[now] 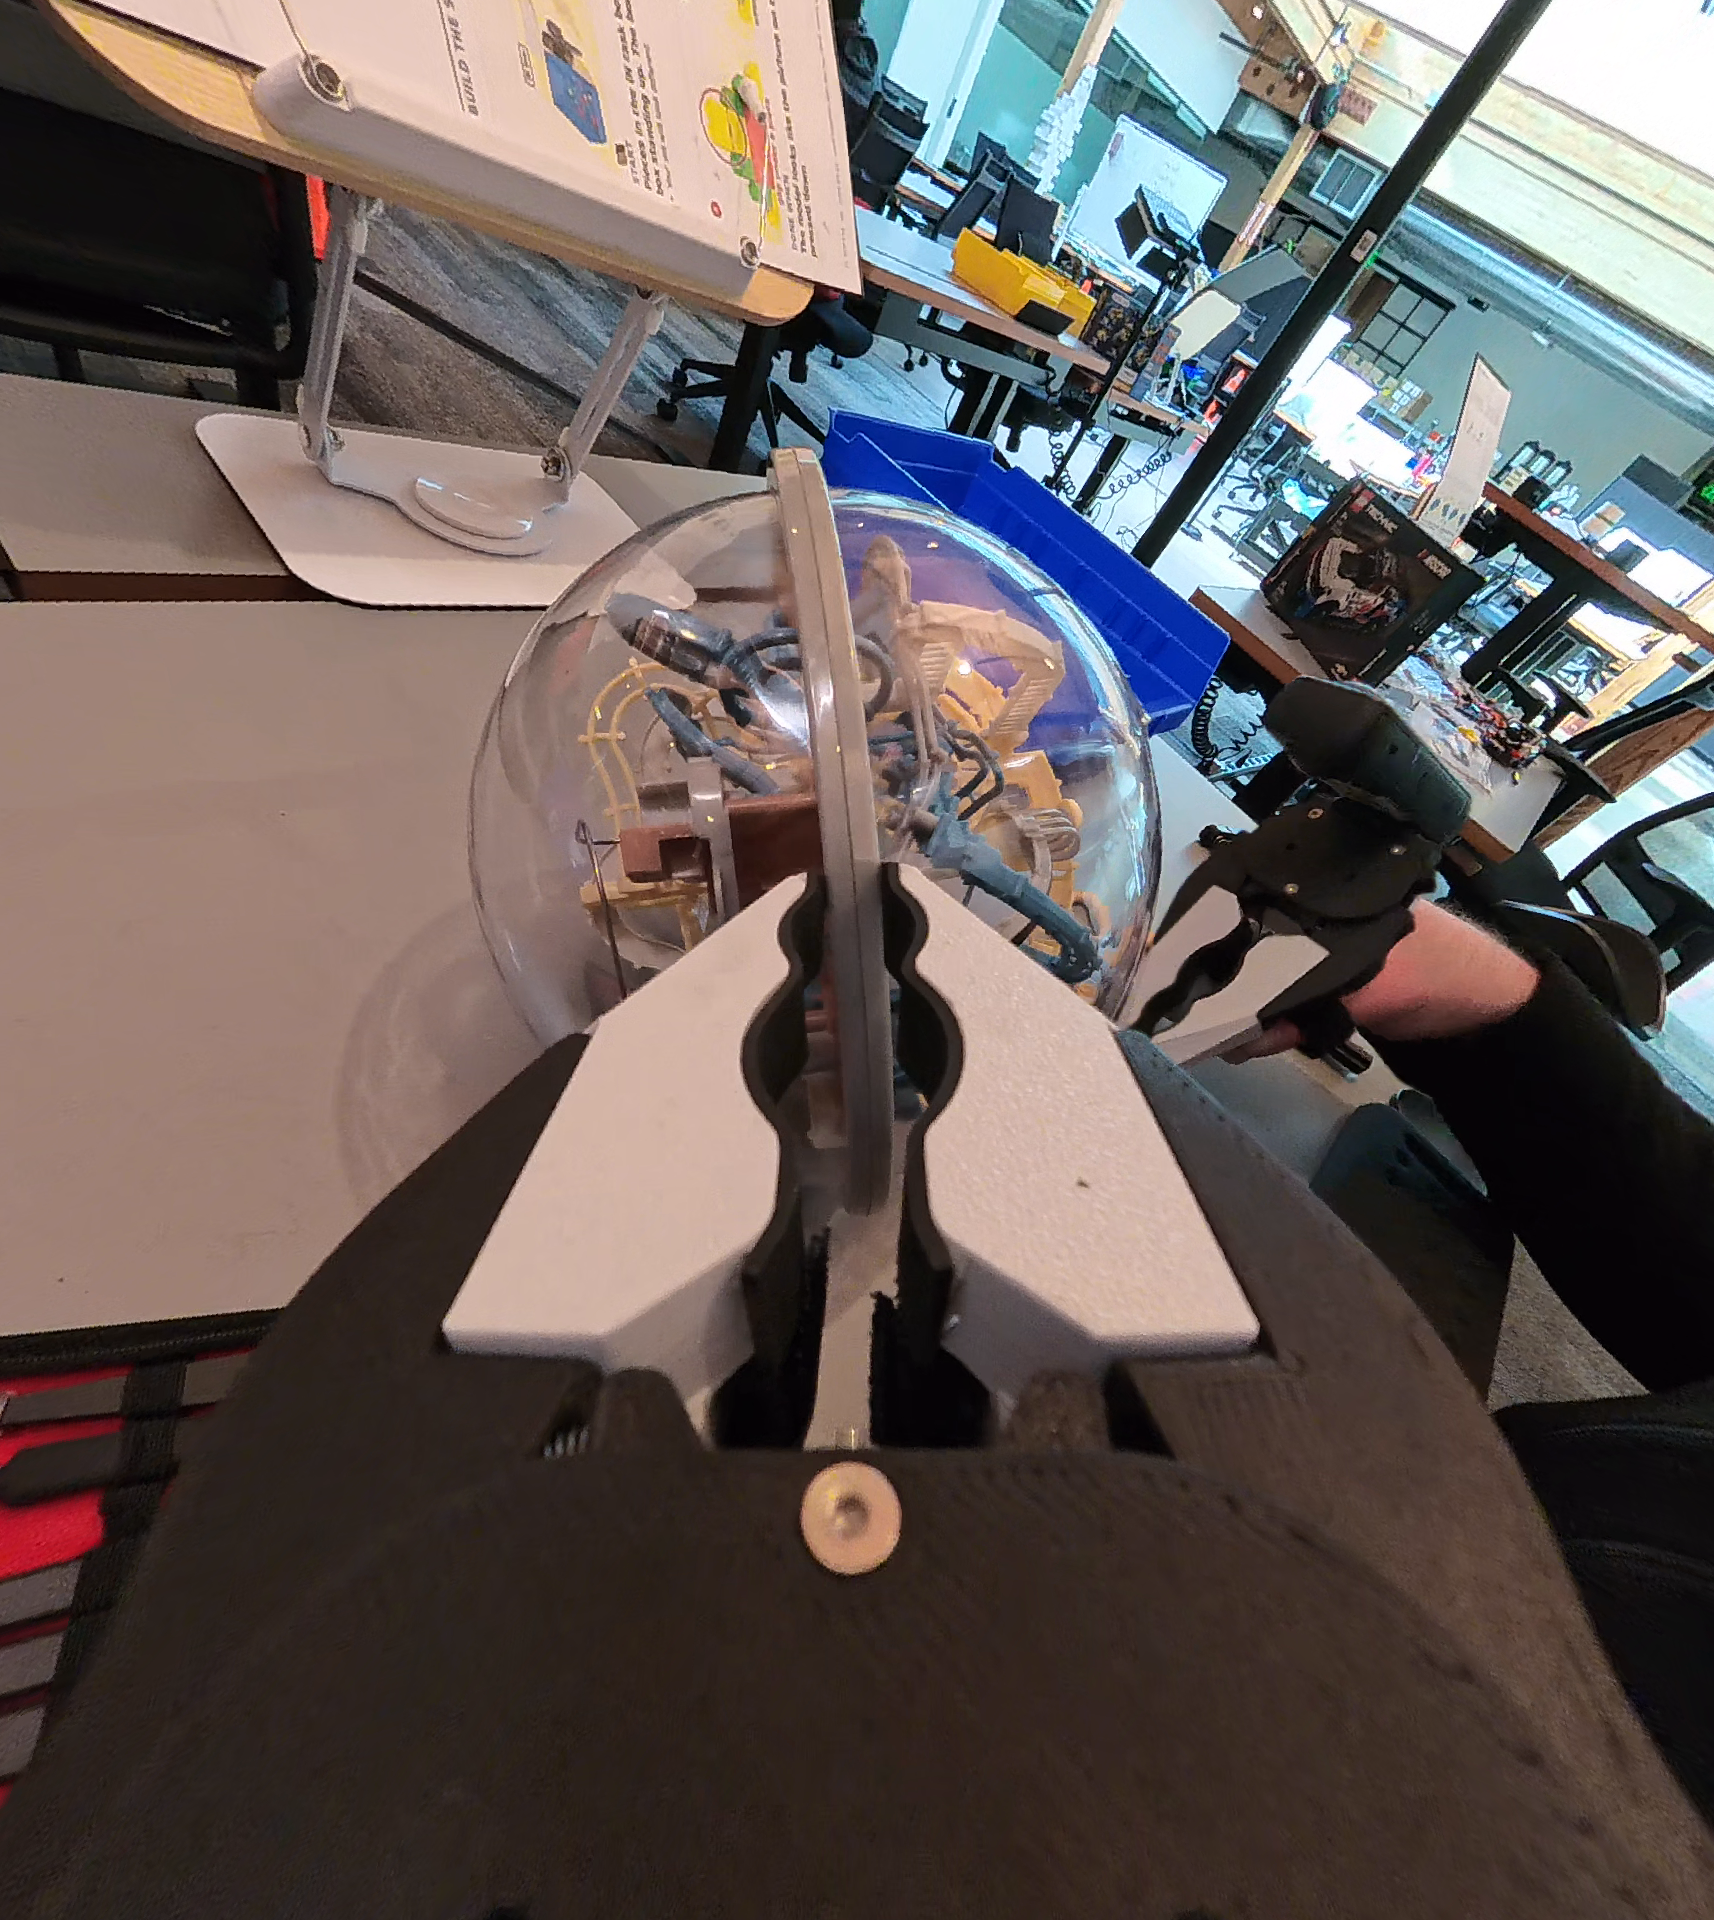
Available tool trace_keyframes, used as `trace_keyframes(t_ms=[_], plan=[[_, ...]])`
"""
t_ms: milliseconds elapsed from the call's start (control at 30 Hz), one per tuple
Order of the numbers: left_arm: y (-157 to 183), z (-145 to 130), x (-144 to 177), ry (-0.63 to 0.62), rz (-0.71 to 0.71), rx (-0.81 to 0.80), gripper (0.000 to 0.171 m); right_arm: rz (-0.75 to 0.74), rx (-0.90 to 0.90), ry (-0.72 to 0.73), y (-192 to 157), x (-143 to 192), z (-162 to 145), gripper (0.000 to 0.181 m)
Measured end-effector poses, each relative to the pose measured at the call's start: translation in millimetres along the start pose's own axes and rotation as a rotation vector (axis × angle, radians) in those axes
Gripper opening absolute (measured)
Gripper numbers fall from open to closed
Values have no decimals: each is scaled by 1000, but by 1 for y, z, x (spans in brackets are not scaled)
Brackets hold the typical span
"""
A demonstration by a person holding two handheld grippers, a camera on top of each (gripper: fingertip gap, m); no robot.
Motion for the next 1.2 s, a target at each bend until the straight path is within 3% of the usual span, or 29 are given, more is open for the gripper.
trace_keyframes(t_ms=[233,400,533,600,767,867,1033,1200], plan=[[1,1,0,-7,9,-22,8,161,28,-128,-5,2,-7,3],[0,2,1,-2,-5,-37,9,244,101,-18,-14,14,12,3],[4,10,1,1,-23,-119,26,254,164,60,-18,28,27,3],[2,20,0,7,-12,-172,38,270,206,113,-21,39,36,3],[-1,44,-17,-26,-61,-237,39,262,305,268,-23,67,71,3],[3,59,-21,19,-95,-266,40,277,378,397,-28,80,102,3],[33,82,-15,112,-201,-371,37,310,501,485,-40,84,151,3],[78,69,-19,110,-337,-395,34,408,543,575,-55,77,166,3]])
Point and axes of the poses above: each gripper's, where its closed fingertips meet, x back along the fingers, z out of its top, y = z × x across the jaws, the point moved 8 cm from there along x, back along the fingers, and after that the axes turned 10 degrees about z, right-handed, at the moved point
